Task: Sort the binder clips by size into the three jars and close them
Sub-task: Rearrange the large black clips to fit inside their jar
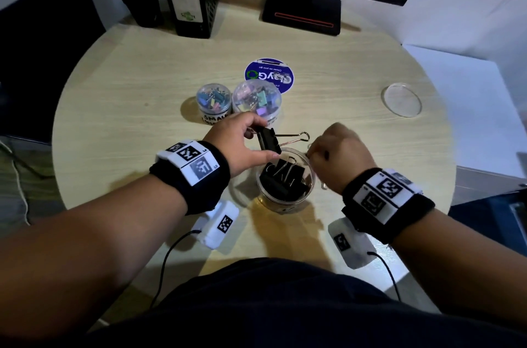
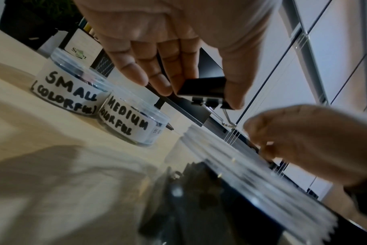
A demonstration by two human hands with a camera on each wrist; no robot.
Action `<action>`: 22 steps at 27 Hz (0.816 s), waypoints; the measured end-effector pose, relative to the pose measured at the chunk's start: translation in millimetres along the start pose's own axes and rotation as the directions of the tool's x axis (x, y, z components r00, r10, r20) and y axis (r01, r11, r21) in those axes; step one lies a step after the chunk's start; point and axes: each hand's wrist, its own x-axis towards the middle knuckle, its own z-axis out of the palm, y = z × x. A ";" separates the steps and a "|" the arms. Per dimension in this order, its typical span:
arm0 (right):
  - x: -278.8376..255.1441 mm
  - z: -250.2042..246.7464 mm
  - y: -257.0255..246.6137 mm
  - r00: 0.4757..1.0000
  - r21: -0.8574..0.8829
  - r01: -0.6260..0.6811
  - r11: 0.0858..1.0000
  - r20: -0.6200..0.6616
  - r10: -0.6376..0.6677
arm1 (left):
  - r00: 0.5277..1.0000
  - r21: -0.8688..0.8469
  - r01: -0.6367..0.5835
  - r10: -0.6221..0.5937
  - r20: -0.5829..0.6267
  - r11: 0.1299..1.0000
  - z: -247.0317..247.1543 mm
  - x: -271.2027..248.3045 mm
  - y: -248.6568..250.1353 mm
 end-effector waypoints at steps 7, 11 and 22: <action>-0.4 -15.9 -13.9 0.971 -0.026 0.177 0.984 0.170 -0.171 | 0.981 0.045 -0.089 0.079 0.177 0.995 5.8 1.2 2.7; -1.9 -12.8 -19.7 0.967 -0.043 0.098 0.994 0.241 -0.085 | 0.972 0.049 -0.139 0.126 0.200 0.989 9.9 1.6 4.6; -3.3 4.5 -24.4 0.956 -0.206 0.080 0.975 0.293 -0.017 | 0.919 0.265 -0.035 -0.073 0.388 0.964 3.3 -1.2 -12.3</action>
